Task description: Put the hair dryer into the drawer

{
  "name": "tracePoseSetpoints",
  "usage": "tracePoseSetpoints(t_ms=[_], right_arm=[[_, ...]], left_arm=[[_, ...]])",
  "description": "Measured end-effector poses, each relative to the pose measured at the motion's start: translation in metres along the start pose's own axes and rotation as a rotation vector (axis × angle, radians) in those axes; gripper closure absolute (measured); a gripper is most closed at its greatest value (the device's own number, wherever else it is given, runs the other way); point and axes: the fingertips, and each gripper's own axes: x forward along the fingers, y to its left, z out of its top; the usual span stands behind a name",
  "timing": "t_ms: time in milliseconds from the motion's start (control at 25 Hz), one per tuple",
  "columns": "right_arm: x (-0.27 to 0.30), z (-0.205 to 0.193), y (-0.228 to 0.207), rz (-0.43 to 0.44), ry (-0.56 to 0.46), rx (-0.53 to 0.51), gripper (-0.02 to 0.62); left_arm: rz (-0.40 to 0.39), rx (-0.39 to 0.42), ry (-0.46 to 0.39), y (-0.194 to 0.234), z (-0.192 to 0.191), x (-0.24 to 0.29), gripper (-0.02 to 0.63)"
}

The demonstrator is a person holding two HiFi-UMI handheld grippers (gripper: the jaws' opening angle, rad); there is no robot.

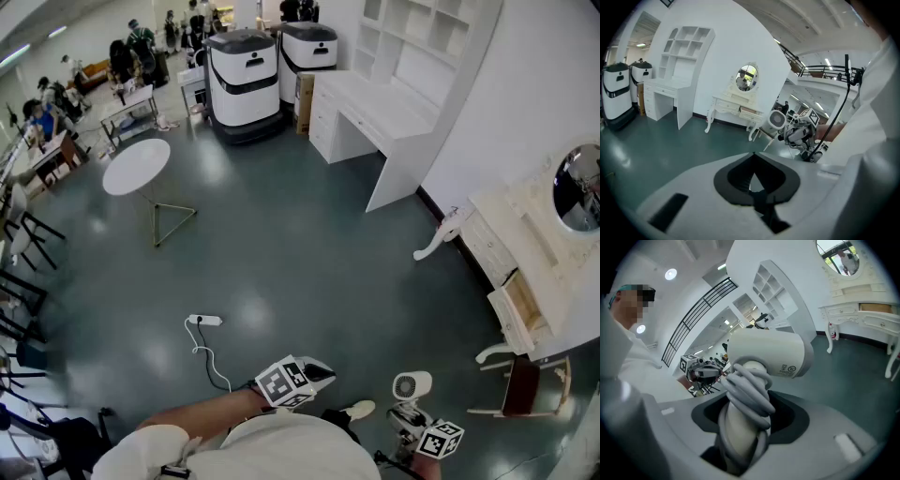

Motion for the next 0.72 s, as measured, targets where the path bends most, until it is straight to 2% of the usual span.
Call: tracePoseSetpoints(t_ms=[120,320,560,720], right_arm=[[-0.009,-0.006,0.007,-0.030,-0.010,-0.002,0.359],[-0.012,-0.016,0.006,-0.080,-0.059,0.012,0.360],[-0.046,-0.010,-0.043,-0.112,-0.094,0.056,0.360],[-0.072,0.009,-0.080,-0.135,-0.124,0.059,0.360]], left_arm=[[-0.042,0.010,-0.002,-0.011,0.004,0.005,0.609],[-0.108,0.100,0.017,-0.019,0.018,0.018,0.611],[-0.146,0.125,0.057,-0.037,0.048,0.074,0.611],[-0.167,0.166,0.095,-0.051,0.081,0.112,0.611]])
